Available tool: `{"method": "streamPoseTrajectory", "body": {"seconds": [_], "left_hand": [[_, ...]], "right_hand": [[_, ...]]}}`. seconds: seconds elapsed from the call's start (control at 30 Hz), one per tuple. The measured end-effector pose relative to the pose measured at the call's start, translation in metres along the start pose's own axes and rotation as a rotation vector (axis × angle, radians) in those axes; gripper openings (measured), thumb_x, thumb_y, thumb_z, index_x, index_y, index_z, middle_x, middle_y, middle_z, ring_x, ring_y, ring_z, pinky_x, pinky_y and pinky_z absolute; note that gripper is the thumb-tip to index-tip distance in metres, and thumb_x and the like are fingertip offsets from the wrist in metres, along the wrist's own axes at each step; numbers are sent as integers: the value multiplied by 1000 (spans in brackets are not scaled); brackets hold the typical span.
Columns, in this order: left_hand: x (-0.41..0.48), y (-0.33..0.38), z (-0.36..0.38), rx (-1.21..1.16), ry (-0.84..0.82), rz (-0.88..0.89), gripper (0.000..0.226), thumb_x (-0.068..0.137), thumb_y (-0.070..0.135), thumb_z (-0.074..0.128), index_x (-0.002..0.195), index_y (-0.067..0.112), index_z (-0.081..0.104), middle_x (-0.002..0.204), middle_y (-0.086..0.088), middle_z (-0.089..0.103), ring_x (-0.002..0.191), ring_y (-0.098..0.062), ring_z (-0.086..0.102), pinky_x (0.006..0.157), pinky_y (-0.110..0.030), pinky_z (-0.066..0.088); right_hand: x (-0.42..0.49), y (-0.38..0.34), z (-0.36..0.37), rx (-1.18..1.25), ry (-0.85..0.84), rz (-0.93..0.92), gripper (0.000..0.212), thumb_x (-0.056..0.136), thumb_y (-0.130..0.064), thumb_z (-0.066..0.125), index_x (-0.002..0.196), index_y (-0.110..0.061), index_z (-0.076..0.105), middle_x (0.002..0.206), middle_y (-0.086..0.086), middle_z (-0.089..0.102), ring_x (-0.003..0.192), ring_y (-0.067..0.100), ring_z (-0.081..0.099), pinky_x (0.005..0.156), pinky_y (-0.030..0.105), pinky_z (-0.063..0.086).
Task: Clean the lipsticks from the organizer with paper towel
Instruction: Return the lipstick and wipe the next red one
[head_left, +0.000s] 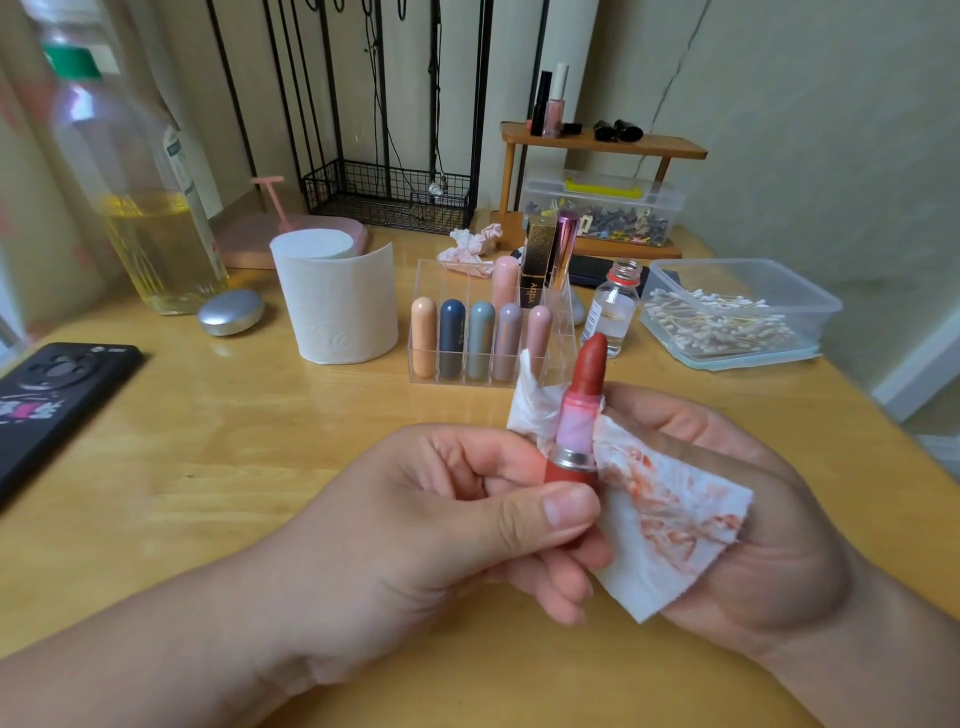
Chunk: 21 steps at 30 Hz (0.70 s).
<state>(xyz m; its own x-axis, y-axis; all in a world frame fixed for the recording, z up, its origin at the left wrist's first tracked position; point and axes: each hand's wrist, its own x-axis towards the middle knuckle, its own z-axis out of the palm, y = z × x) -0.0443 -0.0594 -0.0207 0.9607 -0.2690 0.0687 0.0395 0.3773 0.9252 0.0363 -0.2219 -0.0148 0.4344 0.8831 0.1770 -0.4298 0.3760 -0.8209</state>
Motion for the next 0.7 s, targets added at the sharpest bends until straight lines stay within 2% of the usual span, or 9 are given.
{"method": "streamPoseTrajectory", "body": {"seconds": [0.13, 0.23, 0.3, 0.37, 0.47, 0.53, 0.7], "left_hand": [[-1, -1, 2, 67, 83, 20, 5, 77, 15, 78, 76, 12, 74, 76, -19, 70, 58, -22, 66, 61, -30, 55], [-2, -3, 3, 109, 142, 24, 14, 71, 16, 81, 75, 8, 70, 68, -20, 66, 54, -24, 63, 62, -32, 55], [-1, -5, 1, 114, 147, 25, 19, 71, 15, 82, 78, 4, 68, 70, -25, 64, 56, -25, 61, 59, -32, 54], [0, -5, -1, 57, 75, 14, 25, 75, 15, 82, 87, 0, 68, 76, -23, 66, 61, -24, 62, 60, -31, 54], [1, -3, -5, -128, -131, -50, 33, 90, 18, 69, 109, -8, 64, 93, -19, 67, 78, -21, 65, 72, -31, 55], [1, -2, -5, -130, -166, -64, 31, 94, 16, 64, 113, -9, 63, 98, -20, 68, 82, -22, 66, 74, -31, 55], [0, -2, 0, 88, 49, 10, 10, 78, 12, 75, 85, 6, 75, 80, -18, 72, 61, -21, 65, 63, -29, 56]], "right_hand": [[0, 1, 0, 0, 0, -1, 24, 87, -16, 68, 96, 5, 62, 75, 17, 54, 65, 30, 54, 61, 45, 47], [2, 1, 0, 13, -13, 9, 27, 89, -15, 66, 101, 9, 59, 80, 17, 58, 68, 31, 55, 64, 44, 48], [2, 2, 0, 20, -16, 11, 32, 90, -13, 64, 106, 12, 54, 83, 18, 58, 69, 31, 55, 65, 44, 49], [2, 1, 0, 28, -28, -1, 29, 91, -12, 62, 105, 11, 55, 83, 19, 56, 69, 31, 55, 64, 44, 49], [0, -2, -2, -32, 10, -18, 25, 83, -16, 72, 95, 4, 64, 68, 17, 56, 55, 27, 59, 57, 37, 51], [-2, -3, -4, -67, 21, -12, 24, 81, -19, 73, 90, 1, 64, 62, 15, 52, 51, 26, 56, 55, 39, 47], [0, -2, 0, -23, 23, -27, 30, 84, -15, 70, 100, 8, 61, 78, 19, 53, 65, 29, 51, 60, 40, 47]]}}
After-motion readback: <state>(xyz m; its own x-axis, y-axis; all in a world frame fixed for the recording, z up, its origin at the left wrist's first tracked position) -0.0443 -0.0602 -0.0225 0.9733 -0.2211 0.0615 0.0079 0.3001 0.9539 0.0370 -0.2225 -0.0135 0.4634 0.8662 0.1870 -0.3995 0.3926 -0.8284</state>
